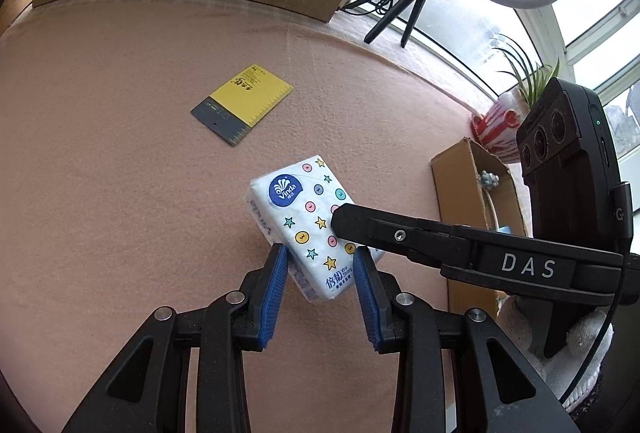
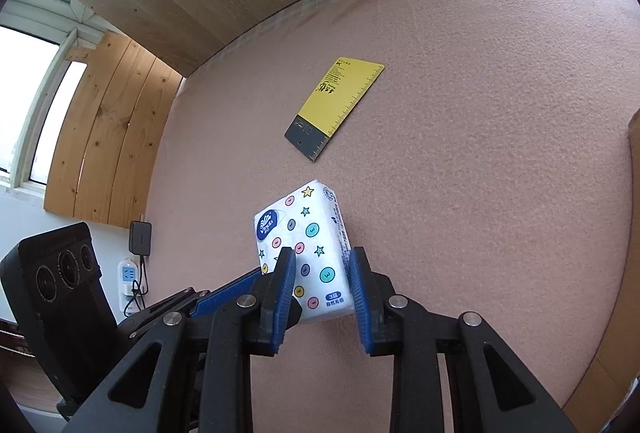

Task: Organize objects
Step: 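Carry the tissue pack into the box and open the right gripper, then grasp the yellow ruler card with the left gripper, then carry the yellow card into the box and open the left gripper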

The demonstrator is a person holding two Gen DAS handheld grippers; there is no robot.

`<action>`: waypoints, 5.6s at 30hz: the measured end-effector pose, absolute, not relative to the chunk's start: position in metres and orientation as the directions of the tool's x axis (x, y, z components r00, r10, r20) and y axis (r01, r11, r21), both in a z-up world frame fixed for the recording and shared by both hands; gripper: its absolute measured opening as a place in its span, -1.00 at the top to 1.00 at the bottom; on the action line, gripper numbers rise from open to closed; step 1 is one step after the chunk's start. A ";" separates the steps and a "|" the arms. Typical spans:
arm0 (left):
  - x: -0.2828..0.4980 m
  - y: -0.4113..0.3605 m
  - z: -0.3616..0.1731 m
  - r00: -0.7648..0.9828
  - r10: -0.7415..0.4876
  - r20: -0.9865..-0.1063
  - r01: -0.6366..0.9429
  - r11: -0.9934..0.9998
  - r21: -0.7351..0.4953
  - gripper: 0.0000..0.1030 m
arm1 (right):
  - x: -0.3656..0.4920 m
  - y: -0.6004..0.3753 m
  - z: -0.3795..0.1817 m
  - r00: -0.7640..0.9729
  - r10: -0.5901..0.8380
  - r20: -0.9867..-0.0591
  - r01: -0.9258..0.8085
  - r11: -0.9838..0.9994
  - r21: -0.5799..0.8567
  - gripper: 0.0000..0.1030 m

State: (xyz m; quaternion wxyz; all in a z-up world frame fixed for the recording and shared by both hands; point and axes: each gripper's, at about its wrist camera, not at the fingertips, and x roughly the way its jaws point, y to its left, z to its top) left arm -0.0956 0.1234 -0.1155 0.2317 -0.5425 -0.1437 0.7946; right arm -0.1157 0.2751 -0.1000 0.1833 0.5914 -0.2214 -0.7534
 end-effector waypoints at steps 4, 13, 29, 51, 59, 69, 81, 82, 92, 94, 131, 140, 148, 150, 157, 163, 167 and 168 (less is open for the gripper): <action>-0.088 0.150 -0.101 -0.290 0.549 -0.784 -0.275 -0.832 -0.482 0.31 | -0.102 0.300 -0.087 -0.282 -0.537 -0.795 -0.026 -0.824 0.566 0.51; -0.068 0.222 -0.076 -0.235 0.612 -0.755 -0.415 -0.765 -0.491 0.31 | -0.069 0.373 -0.056 -0.404 -0.483 -0.777 -0.099 -0.821 0.562 0.52; -0.018 0.326 -0.073 -0.110 0.635 -0.765 -0.592 -0.660 -0.463 0.31 | 0.008 0.469 -0.045 -0.504 -0.345 -0.792 -0.274 -0.805 0.526 0.52; -0.005 0.365 -0.070 -0.113 0.597 -0.794 -0.664 -0.640 -0.387 0.31 | 0.038 0.493 -0.043 -0.521 -0.288 -0.804 -0.314 -0.811 0.493 0.52; 0.000 0.363 -0.068 -0.136 0.577 -0.805 -0.683 -0.643 -0.346 0.31 | 0.041 0.489 -0.040 -0.525 -0.262 -0.810 -0.313 -0.825 0.470 0.52; -0.016 0.330 -0.063 -0.183 0.556 -0.811 -0.643 -0.692 -0.329 0.28 | 0.046 0.488 -0.034 -0.540 -0.199 -0.818 -0.348 -0.832 0.432 0.39; -0.085 0.234 -0.077 -0.288 0.428 -0.857 -0.467 -0.844 -0.264 0.09 | 0.042 0.444 -0.017 -0.561 -0.123 -0.819 -0.297 -0.893 0.338 0.18; -0.093 0.225 -0.079 -0.291 0.418 -0.861 -0.450 -0.853 -0.263 0.07 | 0.041 0.440 -0.016 -0.560 -0.123 -0.819 -0.291 -0.897 0.334 0.18; -0.169 0.162 -0.106 -0.316 0.312 -0.896 -0.340 -0.919 -0.200 -0.11 | 0.033 0.406 -0.021 -0.528 -0.141 -0.837 -0.247 -0.918 0.310 0.17; -0.183 0.157 -0.111 -0.320 0.293 -0.901 -0.335 -0.925 -0.181 -0.15 | 0.035 0.402 -0.022 -0.522 -0.140 -0.841 -0.246 -0.920 0.306 0.16; -0.249 0.179 -0.160 -0.316 0.137 -0.939 -0.387 -0.922 -0.005 -0.12 | 0.020 0.393 -0.030 -0.467 -0.136 -0.874 -0.262 -0.922 0.284 0.16; -0.229 0.183 -0.153 -0.321 0.152 -0.935 -0.395 -0.918 -0.014 -0.11 | 0.019 0.395 -0.031 -0.471 -0.136 -0.872 -0.262 -0.922 0.285 0.16; -0.182 0.211 -0.107 -0.365 0.239 -0.900 -0.465 -0.884 -0.047 -0.11 | 0.023 0.402 -0.031 -0.477 -0.121 -0.870 -0.269 -0.923 0.276 0.16; -0.171 0.224 -0.096 -0.375 0.266 -0.888 -0.492 -0.869 -0.052 -0.11 | 0.025 0.404 -0.030 -0.481 -0.114 -0.869 -0.268 -0.925 0.270 0.16; -0.137 0.281 -0.064 -0.378 0.353 -0.856 -0.591 -0.803 -0.071 -0.11 | 0.035 0.405 -0.026 -0.485 -0.072 -0.872 -0.262 -0.939 0.223 0.16; -0.110 0.331 -0.051 -0.354 0.406 -0.842 -0.658 -0.748 -0.085 -0.11 | 0.044 0.405 -0.021 -0.489 -0.018 -0.872 -0.261 -0.951 0.165 0.16; -0.097 0.359 -0.049 -0.331 0.426 -0.842 -0.690 -0.718 -0.092 -0.11 | 0.049 0.408 -0.019 -0.490 0.000 -0.872 -0.268 -0.952 0.151 0.16; -0.094 0.365 -0.050 -0.328 0.428 -0.842 -0.697 -0.711 -0.091 -0.11 | 0.051 0.410 -0.019 -0.490 0.002 -0.872 -0.270 -0.951 0.149 0.16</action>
